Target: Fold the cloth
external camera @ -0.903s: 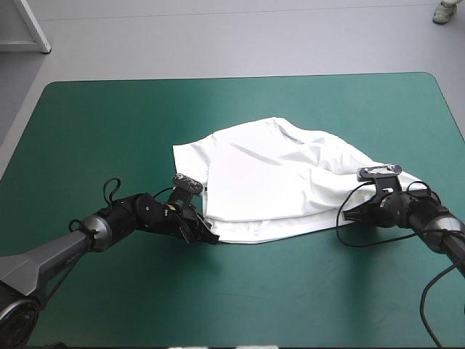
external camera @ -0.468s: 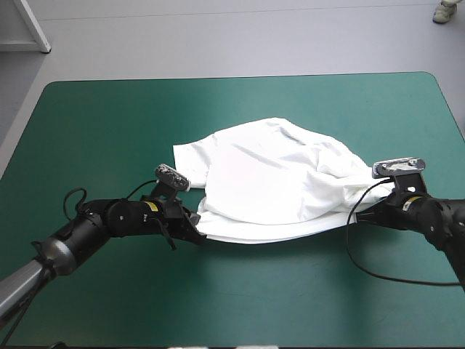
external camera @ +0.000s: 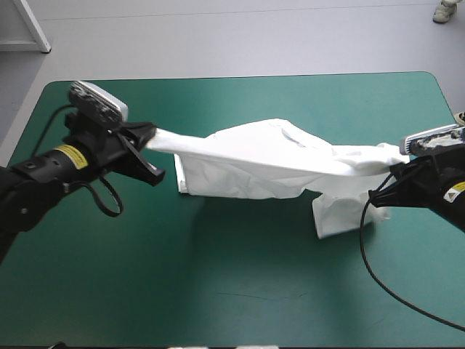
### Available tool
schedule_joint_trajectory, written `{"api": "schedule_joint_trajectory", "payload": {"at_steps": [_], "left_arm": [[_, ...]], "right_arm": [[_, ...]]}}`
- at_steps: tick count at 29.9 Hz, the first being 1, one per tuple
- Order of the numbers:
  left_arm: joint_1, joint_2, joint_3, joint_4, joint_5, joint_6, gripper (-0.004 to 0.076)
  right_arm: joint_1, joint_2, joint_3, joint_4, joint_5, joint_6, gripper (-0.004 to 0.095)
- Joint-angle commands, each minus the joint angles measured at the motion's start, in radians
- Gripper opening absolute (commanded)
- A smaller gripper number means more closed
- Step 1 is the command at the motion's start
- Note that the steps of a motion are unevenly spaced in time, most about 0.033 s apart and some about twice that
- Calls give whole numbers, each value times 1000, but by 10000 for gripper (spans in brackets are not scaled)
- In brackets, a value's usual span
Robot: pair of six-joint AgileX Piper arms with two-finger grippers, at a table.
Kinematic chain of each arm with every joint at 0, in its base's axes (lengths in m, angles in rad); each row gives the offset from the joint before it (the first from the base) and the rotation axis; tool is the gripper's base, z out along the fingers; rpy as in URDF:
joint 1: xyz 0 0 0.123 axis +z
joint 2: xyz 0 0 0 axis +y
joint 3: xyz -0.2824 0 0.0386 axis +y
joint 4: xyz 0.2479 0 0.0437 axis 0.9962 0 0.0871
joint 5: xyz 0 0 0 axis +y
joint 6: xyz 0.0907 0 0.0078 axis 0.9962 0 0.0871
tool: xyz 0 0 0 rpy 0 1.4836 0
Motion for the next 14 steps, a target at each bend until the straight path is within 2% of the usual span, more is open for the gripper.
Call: {"api": "schedule_joint_trajectory", "payload": {"at_steps": [1, 6, 14], "left_arm": [[-7, -26, -196, 43, -15, -16, 19], [-7, -26, -395, 66, -11, -10, 19], [-7, -24, -618, 66, -7, 51, 19]], "right_arm": [[-4, -12, -144, 61, -59, -47, -13], [-4, -7, -340, 199, -14, -140, -13], [-4, -6, -621, 217, 11, -162, -13]]}}
